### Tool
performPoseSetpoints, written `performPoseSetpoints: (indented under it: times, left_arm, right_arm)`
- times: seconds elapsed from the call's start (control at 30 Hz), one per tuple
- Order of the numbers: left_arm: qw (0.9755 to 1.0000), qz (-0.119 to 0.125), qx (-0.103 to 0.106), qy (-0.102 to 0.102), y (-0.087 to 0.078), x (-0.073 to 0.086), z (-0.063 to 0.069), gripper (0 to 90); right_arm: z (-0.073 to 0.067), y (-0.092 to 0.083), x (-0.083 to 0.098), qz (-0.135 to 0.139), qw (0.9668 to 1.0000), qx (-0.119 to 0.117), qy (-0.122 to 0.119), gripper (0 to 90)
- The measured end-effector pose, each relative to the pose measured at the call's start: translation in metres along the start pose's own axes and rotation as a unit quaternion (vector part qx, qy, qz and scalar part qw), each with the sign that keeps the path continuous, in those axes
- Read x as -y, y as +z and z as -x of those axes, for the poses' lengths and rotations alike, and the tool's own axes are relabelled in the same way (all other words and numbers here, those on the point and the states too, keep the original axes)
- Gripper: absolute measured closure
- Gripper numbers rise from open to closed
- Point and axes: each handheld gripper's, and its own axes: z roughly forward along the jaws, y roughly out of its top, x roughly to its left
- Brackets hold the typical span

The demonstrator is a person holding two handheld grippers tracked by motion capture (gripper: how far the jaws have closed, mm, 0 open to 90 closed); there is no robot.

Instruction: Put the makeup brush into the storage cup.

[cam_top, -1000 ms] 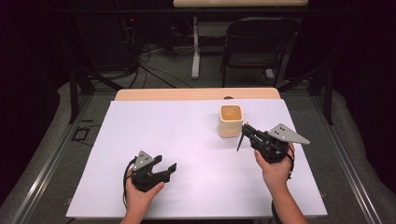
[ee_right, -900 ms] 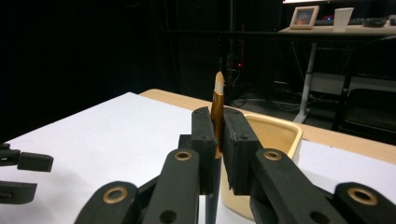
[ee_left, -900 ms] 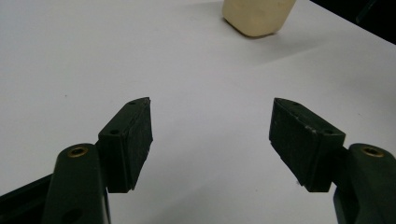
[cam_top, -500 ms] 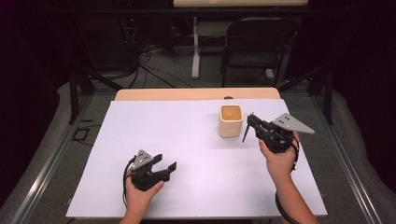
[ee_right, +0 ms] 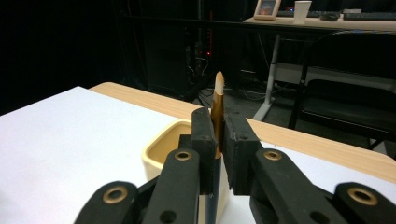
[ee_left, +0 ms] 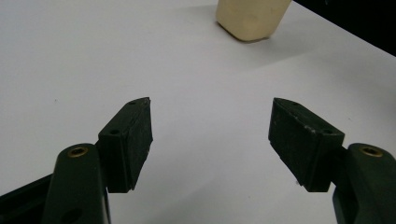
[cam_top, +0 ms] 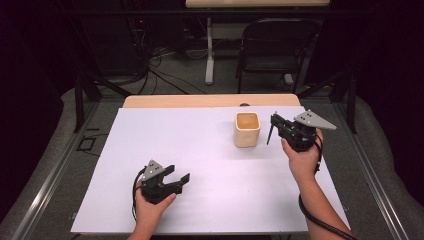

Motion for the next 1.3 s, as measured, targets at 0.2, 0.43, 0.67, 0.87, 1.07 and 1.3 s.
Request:
performPoseSetpoints:
  times: [0.2, 0.43, 0.67, 0.87, 1.07, 1.3]
  left_arm:
    - [1.0000, 0.000, -0.005, -0.003, -0.002, 0.001, -0.002, 30.7]
    - [1.0000, 0.002, -0.006, -0.004, -0.003, 0.001, -0.003, 30.8]
    - [1.0000, -0.001, -0.007, -0.005, -0.002, 0.002, -0.004, 30.8]
    - [1.0000, 0.001, -0.006, -0.005, -0.003, 0.001, -0.004, 30.8]
    - [1.0000, 0.004, -0.005, -0.005, -0.004, 0.000, -0.003, 30.9]
    - [1.0000, 0.003, -0.004, -0.005, -0.004, 0.000, -0.004, 30.9]
  right_arm:
    - [0.009, 0.008, -0.007, -0.007, 0.9999, 0.015, -0.005, 83.8]
    - [0.015, 0.019, -0.011, -0.022, 0.9994, 0.025, -0.008, 83.8]
    - [0.016, 0.023, -0.019, -0.017, 0.9995, 0.025, -0.006, 83.8]
    - [0.009, 0.024, -0.034, -0.007, 0.9995, 0.023, -0.023, 83.8]
    - [0.002, 0.023, -0.048, 0.001, 0.9994, 0.015, -0.032, 83.8]
    - [-0.011, 0.029, -0.060, 0.008, 0.9993, 0.001, -0.036, 83.8]
